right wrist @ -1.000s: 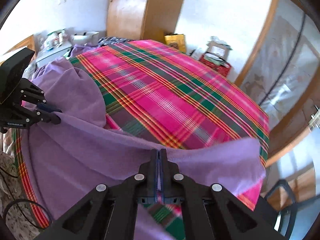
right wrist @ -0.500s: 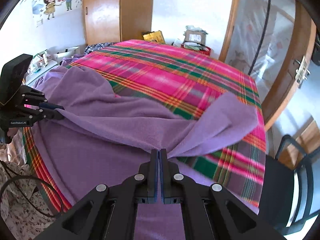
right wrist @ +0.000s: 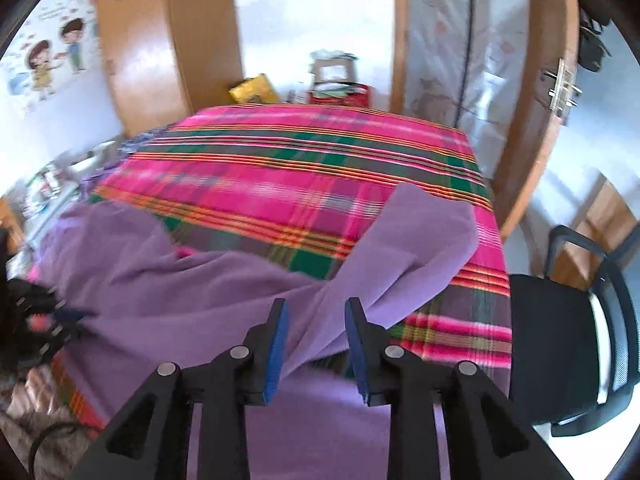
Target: Fold clothes
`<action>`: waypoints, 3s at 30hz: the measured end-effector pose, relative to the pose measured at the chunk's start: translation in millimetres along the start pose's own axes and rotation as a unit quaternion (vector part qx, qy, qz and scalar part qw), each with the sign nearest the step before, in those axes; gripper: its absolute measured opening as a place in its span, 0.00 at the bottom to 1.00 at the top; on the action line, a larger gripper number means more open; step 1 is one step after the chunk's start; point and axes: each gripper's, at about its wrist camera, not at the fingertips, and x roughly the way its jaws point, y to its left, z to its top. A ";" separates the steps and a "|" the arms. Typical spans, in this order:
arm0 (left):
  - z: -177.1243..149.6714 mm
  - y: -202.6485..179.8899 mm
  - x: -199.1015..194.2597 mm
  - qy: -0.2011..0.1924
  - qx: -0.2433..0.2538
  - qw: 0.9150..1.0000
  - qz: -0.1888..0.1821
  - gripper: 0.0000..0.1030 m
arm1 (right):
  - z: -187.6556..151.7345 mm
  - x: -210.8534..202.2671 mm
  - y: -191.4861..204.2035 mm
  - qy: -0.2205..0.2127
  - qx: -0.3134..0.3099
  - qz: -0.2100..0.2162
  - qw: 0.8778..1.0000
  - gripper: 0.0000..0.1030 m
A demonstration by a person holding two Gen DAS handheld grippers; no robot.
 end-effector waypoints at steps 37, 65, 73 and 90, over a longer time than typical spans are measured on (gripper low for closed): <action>0.7 -9.6 -12.7 -0.033 0.003 0.999 0.002 0.10 | -42.3 -43.5 -41.5 -0.041 0.155 -0.074 0.984 0.05; -10.7 -16.6 -6.5 -0.011 0.010 1.000 -0.009 0.10 | -43.4 -1.1 -0.4 0.031 -0.006 -0.152 0.988 0.29; -9.2 -16.2 -3.6 -0.007 0.009 1.000 -0.007 0.10 | -40.3 15.6 6.6 0.052 -0.045 -0.162 0.984 0.29; -4.8 -15.3 -3.7 -0.016 0.006 1.000 -0.006 0.09 | -37.3 -6.9 -20.3 0.002 0.029 -0.156 0.987 0.03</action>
